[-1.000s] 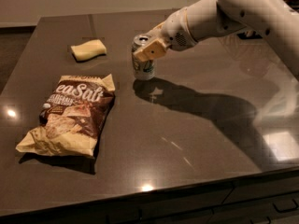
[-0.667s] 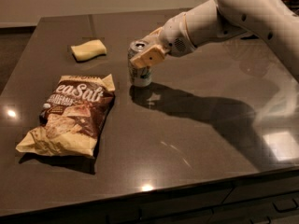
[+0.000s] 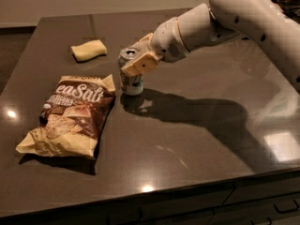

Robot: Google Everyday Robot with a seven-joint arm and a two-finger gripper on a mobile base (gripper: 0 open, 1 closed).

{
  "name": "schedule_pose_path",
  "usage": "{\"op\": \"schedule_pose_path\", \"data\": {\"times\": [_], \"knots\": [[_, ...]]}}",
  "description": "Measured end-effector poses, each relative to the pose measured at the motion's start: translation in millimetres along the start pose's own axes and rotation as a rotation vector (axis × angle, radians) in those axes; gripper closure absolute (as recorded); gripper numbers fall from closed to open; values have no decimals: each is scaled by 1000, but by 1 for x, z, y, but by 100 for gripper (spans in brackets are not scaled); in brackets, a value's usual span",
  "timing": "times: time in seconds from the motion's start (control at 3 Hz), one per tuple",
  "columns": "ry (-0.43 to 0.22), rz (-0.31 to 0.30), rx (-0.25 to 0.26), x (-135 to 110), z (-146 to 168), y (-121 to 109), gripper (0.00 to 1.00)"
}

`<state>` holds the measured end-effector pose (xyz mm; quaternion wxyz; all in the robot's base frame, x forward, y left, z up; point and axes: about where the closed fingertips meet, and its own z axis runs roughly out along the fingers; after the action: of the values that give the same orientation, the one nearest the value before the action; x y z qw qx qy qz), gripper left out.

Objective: Move 7up can near brown chip bag

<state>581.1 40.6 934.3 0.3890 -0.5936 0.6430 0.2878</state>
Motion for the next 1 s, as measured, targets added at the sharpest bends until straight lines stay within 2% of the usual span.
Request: {"op": "schedule_pose_path", "data": {"times": [0.33,1.0], "knots": [[10,-13,-19,2,9,7,59],[40,-27,-21,13,21,9,12]]}}
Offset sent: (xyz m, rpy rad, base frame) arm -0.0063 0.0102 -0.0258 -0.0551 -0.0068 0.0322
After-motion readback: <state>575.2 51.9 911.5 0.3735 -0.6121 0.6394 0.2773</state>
